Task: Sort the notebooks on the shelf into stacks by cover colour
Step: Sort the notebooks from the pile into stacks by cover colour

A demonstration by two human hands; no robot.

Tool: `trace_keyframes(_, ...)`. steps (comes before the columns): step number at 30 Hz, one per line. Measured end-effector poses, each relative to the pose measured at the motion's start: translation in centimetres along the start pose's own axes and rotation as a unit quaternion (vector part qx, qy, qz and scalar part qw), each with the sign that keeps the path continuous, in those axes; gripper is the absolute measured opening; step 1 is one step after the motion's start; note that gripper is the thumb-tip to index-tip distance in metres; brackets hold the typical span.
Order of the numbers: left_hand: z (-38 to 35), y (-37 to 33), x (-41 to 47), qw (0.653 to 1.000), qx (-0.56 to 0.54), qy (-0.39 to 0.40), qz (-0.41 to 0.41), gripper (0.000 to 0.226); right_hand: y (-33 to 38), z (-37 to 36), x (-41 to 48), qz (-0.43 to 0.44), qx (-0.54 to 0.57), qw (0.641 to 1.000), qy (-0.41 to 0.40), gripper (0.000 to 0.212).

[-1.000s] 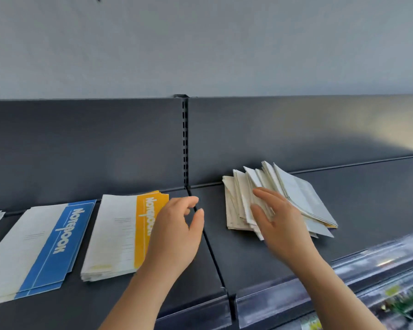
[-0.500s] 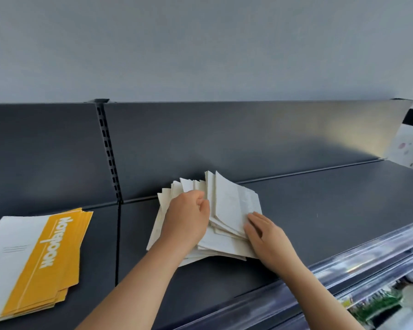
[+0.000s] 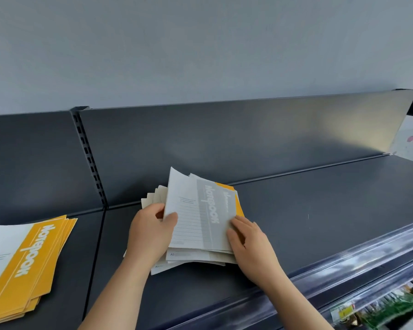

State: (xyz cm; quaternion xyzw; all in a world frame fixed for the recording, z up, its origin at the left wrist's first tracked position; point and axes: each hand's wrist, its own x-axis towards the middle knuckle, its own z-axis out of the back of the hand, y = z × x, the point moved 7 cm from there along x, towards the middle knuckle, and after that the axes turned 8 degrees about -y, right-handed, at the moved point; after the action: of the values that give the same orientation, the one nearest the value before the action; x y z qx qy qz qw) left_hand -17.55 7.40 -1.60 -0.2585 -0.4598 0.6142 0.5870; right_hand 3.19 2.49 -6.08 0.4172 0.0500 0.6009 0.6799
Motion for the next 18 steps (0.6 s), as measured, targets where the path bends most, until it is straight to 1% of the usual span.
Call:
trace_keyframes(3, 0.4, 0.2, -0.5, 0.999, -0.016, -0.018, 0.025, 0.011, 1.2, 0.0, -0.1, 0.047, 0.011, 0.999, 0.021, 0.020)
trace_keyframes(5, 0.5, 0.4, -0.7, 0.999, -0.028, -0.012, 0.039, 0.017, 1.9, 0.4, -0.3, 0.062, 0.037, 0.997, 0.030, 0.024)
trace_keyframes(7, 0.8, 0.6, -0.8, 0.998, -0.034, -0.010, 0.043, 0.022, 2.2, 0.8, -0.4, 0.051, 0.067, 0.996, 0.042, 0.026)
trace_keyframes(10, 1.6, 1.3, -0.9, 0.997, -0.038, -0.028, 0.059, 0.019, 2.0, 0.9, -0.7, 0.032, 0.085, 0.994, 0.053, 0.026)
trace_keyframes(14, 2.6, 2.0, -1.3, 0.996, -0.027, -0.054, 0.070, 0.018, 2.1, 0.8, -0.8, 0.034, 0.074, 0.995, 0.060, 0.029)
trace_keyframes(18, 3.0, 2.3, -1.6, 0.994, -0.039, -0.059, 0.087, 0.022, 2.4, 0.9, -0.8, 0.047, 0.064, 0.995, 0.063, 0.030)
